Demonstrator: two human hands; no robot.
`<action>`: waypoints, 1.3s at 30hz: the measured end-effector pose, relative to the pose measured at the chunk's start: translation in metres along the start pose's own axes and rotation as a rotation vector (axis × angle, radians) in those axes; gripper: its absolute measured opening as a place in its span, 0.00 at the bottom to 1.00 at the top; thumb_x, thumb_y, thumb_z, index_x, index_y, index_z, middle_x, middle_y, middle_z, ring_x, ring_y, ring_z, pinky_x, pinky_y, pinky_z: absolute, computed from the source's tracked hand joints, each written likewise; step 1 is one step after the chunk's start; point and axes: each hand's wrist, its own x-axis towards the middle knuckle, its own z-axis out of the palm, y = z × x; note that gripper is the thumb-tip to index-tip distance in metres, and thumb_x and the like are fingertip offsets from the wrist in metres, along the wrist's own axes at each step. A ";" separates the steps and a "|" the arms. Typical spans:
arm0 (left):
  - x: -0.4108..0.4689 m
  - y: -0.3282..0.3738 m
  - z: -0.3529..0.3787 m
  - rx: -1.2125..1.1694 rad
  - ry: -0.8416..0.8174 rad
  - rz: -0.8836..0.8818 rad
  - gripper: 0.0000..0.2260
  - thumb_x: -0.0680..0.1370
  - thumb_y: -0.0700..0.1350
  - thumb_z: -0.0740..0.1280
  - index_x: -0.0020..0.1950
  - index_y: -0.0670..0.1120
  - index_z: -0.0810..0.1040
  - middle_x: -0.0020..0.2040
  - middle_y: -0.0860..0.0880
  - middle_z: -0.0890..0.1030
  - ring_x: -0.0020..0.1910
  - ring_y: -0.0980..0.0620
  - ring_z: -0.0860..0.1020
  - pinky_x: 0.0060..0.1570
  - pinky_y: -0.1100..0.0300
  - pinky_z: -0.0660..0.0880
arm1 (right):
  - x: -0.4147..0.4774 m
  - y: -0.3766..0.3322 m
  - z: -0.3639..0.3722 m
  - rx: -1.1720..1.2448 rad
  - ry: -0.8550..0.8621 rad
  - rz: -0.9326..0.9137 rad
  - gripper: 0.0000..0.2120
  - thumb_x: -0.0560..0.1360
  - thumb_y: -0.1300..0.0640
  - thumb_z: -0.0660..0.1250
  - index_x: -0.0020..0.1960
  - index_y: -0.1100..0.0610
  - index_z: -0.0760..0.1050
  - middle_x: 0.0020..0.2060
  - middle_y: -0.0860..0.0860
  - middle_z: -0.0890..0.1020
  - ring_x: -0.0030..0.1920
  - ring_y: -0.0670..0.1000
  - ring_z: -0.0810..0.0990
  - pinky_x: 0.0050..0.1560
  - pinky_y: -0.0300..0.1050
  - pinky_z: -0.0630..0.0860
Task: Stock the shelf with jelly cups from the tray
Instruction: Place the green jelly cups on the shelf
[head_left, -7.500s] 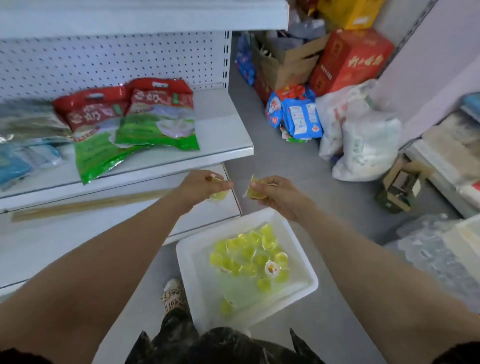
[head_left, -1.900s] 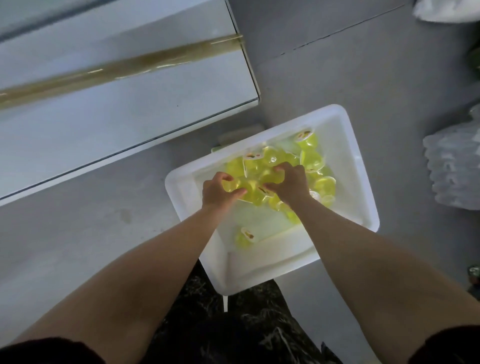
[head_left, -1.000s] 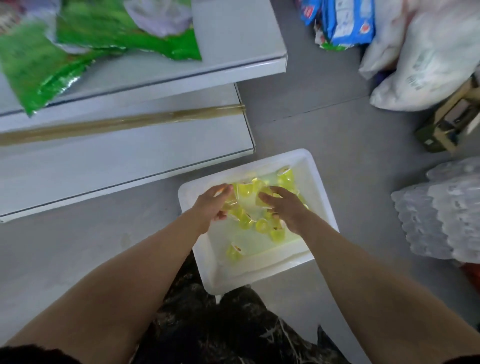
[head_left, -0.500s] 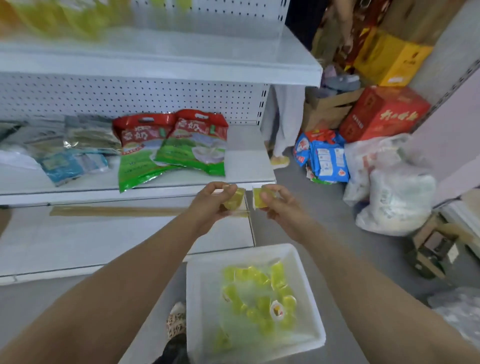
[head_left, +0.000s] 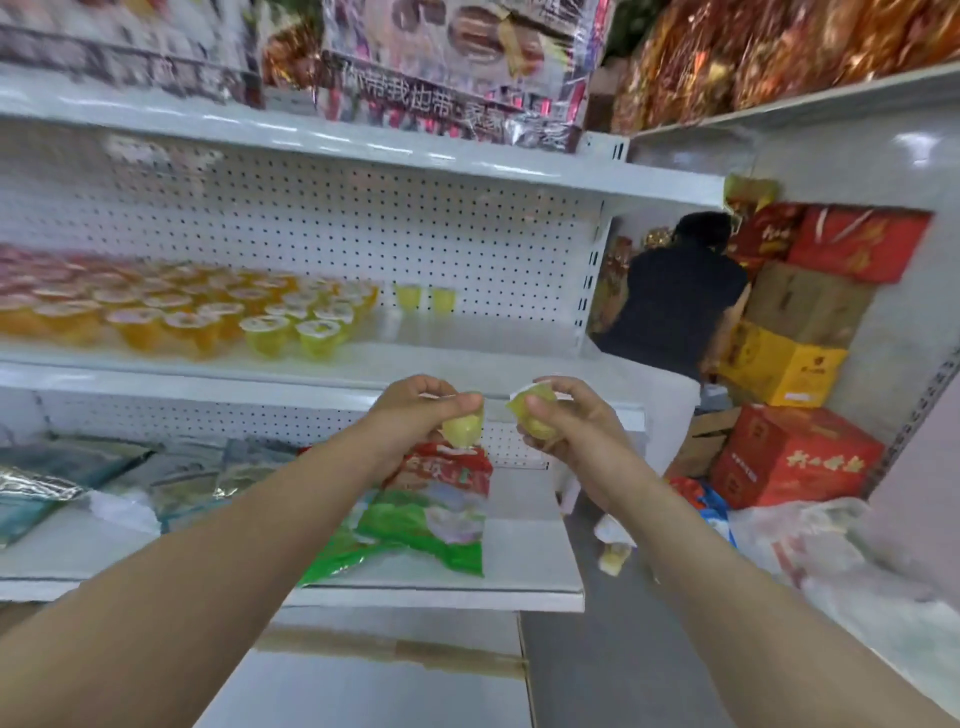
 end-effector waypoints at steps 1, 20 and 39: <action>0.006 0.011 -0.006 0.029 0.009 0.014 0.22 0.62 0.56 0.81 0.48 0.46 0.79 0.46 0.46 0.84 0.42 0.49 0.81 0.47 0.55 0.79 | 0.010 -0.009 0.004 -0.028 0.006 -0.014 0.21 0.67 0.54 0.77 0.57 0.59 0.76 0.47 0.56 0.84 0.46 0.56 0.83 0.50 0.50 0.81; 0.202 0.128 -0.104 1.014 0.014 0.043 0.18 0.71 0.47 0.74 0.58 0.42 0.76 0.55 0.44 0.80 0.48 0.49 0.81 0.44 0.57 0.77 | 0.244 -0.029 0.073 -0.577 0.090 -0.068 0.31 0.67 0.55 0.78 0.67 0.49 0.68 0.48 0.51 0.80 0.47 0.51 0.81 0.53 0.46 0.80; 0.348 0.085 -0.113 1.348 -0.136 0.079 0.31 0.70 0.52 0.78 0.67 0.40 0.72 0.62 0.43 0.77 0.59 0.44 0.77 0.54 0.55 0.75 | 0.371 0.042 0.083 -0.745 0.078 0.016 0.40 0.69 0.54 0.76 0.75 0.50 0.59 0.49 0.48 0.80 0.51 0.47 0.78 0.47 0.37 0.70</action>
